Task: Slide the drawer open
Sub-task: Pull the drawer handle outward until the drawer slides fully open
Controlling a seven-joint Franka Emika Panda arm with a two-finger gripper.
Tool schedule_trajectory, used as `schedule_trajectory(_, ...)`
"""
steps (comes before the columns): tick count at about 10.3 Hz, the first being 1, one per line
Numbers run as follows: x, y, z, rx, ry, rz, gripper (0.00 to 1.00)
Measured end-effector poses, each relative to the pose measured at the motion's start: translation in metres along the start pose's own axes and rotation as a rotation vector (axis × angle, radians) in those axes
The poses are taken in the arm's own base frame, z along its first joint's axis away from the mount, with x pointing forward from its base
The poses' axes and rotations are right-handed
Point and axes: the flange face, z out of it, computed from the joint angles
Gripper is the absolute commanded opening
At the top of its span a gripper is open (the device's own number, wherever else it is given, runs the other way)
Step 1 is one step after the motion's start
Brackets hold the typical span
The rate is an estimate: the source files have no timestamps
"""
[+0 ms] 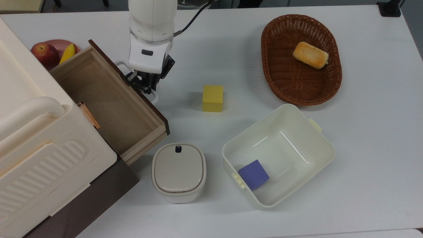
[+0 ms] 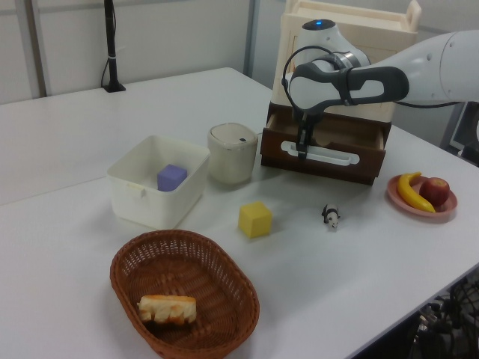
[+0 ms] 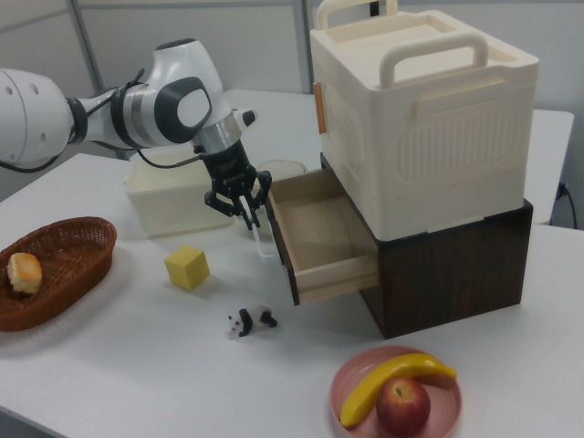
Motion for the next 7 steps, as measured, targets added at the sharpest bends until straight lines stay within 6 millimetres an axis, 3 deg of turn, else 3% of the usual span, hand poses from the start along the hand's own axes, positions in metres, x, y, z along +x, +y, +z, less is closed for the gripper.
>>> schedule_trajectory(7,0.0018,-0.0055,0.004,0.01,-0.01,-0.008,0.07)
